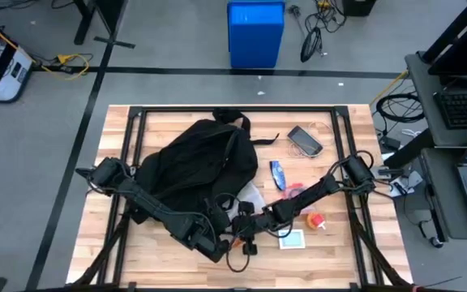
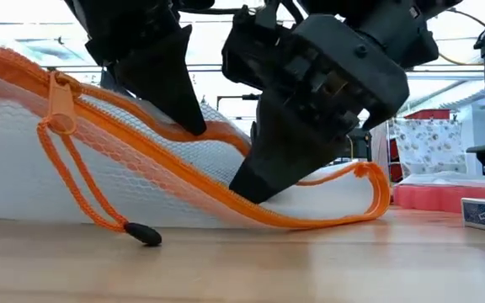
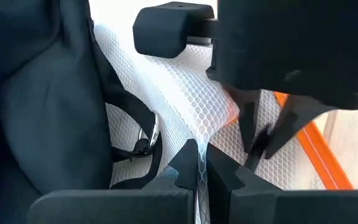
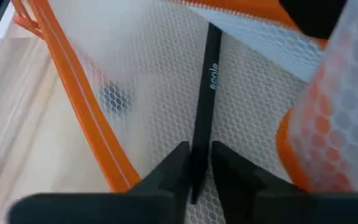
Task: Unpack backpack
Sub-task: Remove the black pen from the orange zip bag
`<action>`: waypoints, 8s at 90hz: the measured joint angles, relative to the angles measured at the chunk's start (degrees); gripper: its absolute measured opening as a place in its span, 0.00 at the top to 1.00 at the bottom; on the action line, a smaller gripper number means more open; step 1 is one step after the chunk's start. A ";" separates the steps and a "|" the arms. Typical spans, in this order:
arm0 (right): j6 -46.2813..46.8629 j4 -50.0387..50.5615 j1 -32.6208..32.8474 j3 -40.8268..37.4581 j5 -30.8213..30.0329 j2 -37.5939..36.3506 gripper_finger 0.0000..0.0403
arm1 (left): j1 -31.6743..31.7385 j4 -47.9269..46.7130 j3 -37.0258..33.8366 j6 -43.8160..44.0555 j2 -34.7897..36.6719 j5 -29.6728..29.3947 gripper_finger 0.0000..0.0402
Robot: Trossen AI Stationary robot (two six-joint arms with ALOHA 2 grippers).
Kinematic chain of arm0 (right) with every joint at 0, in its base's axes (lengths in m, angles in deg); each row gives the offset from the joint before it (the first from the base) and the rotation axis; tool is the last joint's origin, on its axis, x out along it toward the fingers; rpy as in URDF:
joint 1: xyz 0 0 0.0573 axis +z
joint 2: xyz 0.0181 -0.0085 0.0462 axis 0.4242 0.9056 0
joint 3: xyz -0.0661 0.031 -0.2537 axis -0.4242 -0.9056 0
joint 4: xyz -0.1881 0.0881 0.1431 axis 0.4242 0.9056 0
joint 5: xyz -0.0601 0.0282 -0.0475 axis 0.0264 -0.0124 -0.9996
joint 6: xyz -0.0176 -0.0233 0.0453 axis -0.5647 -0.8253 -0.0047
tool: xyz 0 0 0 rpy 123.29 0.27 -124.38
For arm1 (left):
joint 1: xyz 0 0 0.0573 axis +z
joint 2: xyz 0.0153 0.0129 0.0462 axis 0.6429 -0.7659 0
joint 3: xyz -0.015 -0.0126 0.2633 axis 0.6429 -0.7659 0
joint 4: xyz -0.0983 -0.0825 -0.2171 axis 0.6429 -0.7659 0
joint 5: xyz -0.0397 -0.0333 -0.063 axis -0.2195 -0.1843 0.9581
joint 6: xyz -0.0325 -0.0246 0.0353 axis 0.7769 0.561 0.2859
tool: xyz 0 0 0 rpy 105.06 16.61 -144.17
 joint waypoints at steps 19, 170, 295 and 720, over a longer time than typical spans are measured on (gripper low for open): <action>-0.91 -0.02 0.45 0.00 0.49 -0.09 0.93 | 0.00 0.00 0.00 -0.20 0.02 0.00 1.00; 0.70 1.53 0.01 0.00 -0.74 0.24 0.95 | 0.04 0.03 0.00 0.00 0.02 0.02 1.00; 20.44 55.67 9.50 0.00 9.30 -30.97 0.95 | 0.66 0.01 0.00 0.10 0.08 -0.93 1.00; -18.76 -14.35 1.22 -0.22 -6.63 -3.50 0.73 | -5.29 -13.18 14.52 -26.12 9.45 -20.60 1.00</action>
